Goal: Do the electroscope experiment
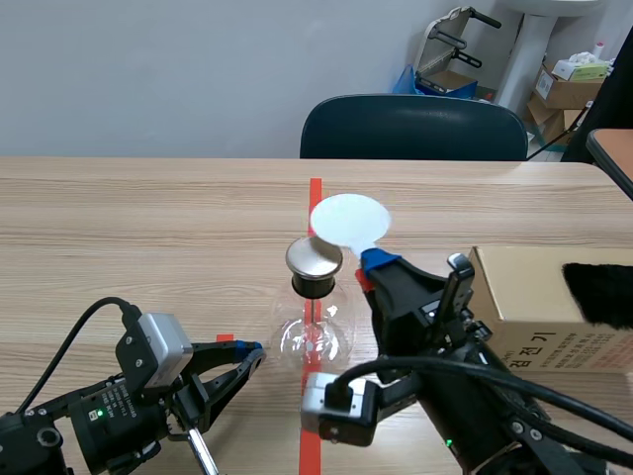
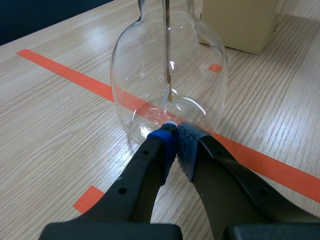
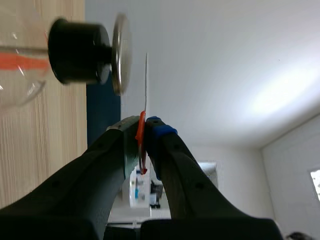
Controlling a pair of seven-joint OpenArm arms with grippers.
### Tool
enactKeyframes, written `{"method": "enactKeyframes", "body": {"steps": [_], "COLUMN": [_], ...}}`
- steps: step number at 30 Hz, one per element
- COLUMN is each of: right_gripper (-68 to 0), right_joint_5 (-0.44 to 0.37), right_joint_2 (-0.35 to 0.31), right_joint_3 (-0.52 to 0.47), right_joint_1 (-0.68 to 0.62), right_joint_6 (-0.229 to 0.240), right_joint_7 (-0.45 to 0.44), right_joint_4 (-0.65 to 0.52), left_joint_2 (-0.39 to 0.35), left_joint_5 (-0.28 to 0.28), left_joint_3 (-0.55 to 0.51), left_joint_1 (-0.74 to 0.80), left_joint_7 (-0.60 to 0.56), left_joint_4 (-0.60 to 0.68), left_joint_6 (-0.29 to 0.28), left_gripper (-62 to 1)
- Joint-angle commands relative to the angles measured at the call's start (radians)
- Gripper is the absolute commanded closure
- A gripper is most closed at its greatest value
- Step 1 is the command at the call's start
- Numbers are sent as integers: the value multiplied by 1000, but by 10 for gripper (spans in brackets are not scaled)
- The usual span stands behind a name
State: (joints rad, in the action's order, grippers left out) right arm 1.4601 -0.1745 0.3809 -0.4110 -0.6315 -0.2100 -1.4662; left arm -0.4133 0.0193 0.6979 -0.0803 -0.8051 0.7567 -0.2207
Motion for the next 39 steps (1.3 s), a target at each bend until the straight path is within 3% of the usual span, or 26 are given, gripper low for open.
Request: {"method": "enactKeyframes", "body": {"steps": [1,11,19,26,31,39], "right_gripper": [-15,-15,-15,-15,-15,-15], "right_joint_5": [1,1,1,1,1,1], "right_joint_2": [-5,-5,-5,-5,-5,-5], "right_joint_3": [-8,-8,-8,-7,-7,-7], "right_joint_1": [6,6,6,6,6,7], "right_joint_6": [-11,-11,-11,-11,-11,-10], "right_joint_7": [55,432,558,561,512,293], "right_joint_4": [-10,-10,-10,-10,-10,-10], "left_joint_2": [0,0,0,0,0,0], "left_joint_5": [6,6,6,6,6,6], "left_joint_3": [-5,-5,-5,-5,-5,-5], "left_joint_1": [0,0,0,0,0,0], "left_joint_7": [-18,-17,-17,-17,-17,-17], "left_joint_4": [16,16,16,16,16,16], "left_joint_6": [-2,-2,-2,-2,-2,-2], "left_gripper": [-31,-31,-31,-31,-31,-31]}}
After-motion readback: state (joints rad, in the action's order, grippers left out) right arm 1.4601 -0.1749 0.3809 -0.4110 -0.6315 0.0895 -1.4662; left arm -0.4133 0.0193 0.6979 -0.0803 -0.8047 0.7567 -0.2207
